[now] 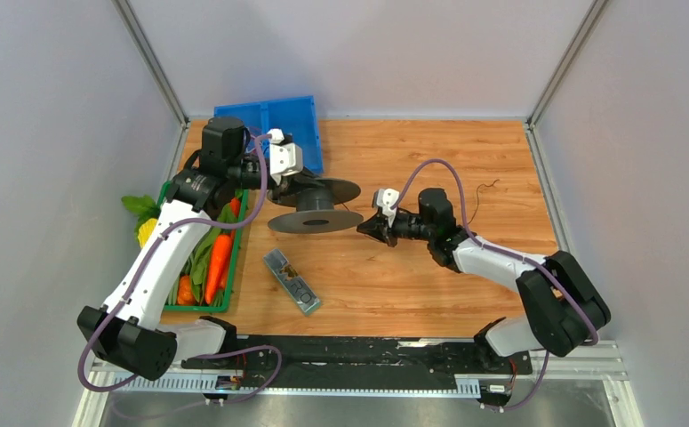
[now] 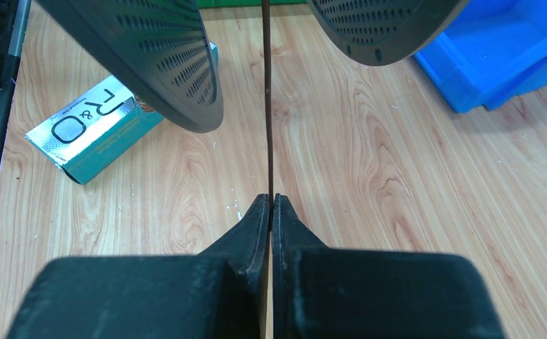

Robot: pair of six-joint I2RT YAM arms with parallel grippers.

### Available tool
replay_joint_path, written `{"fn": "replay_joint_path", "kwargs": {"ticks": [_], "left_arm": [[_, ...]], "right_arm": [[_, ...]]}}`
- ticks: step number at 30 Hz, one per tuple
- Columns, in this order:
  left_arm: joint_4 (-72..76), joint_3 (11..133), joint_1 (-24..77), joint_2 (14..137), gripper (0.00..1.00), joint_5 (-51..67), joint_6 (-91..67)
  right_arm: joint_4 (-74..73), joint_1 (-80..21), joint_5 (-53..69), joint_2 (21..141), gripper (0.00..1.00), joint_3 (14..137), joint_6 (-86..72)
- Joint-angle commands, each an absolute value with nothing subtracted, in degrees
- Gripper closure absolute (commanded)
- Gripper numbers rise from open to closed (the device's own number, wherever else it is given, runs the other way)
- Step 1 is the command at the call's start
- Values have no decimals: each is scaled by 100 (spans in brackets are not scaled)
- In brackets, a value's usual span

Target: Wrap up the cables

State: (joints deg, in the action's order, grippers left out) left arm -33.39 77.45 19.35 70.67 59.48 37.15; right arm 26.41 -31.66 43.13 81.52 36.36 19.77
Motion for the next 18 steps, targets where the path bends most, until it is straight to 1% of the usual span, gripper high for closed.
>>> {"fn": "replay_joint_path", "kwargs": {"ticks": [1, 7, 8, 9, 10, 12, 13, 15, 18], "left_arm": [[-2646, 7972, 1898, 6829, 100, 6196, 3464], [-2470, 7980, 1898, 6873, 100, 6117, 3261], [-2348, 7980, 1898, 6882, 100, 6091, 3139], [-2173, 7989, 1890, 6899, 100, 6047, 2946], [-1997, 7989, 1898, 6926, 100, 5986, 2657], [-1741, 8120, 1898, 7031, 100, 5924, 2217], [-1645, 8217, 1907, 7110, 100, 5802, 1919], [-1565, 8428, 1925, 7233, 100, 5583, 1610], [-1354, 8753, 1925, 7400, 100, 5091, 767]], "right_arm": [[2364, -3076, 4236, 8007, 100, 3533, 2039], [2241, -2927, 4263, 7989, 100, 3489, 2074], [2241, -2909, 4228, 7972, 98, 3515, 1996], [2198, -2892, 4210, 7963, 85, 3585, 1891], [2154, -2857, 4201, 7963, 68, 3690, 1750], [2005, -2795, 4157, 7911, 40, 3919, 1618], [1943, -2760, 4096, 7858, 33, 4042, 1565], [1733, -2629, 4078, 7770, 28, 4261, 1503], [1337, -2356, 3973, 7594, 18, 4604, 1406]]}}
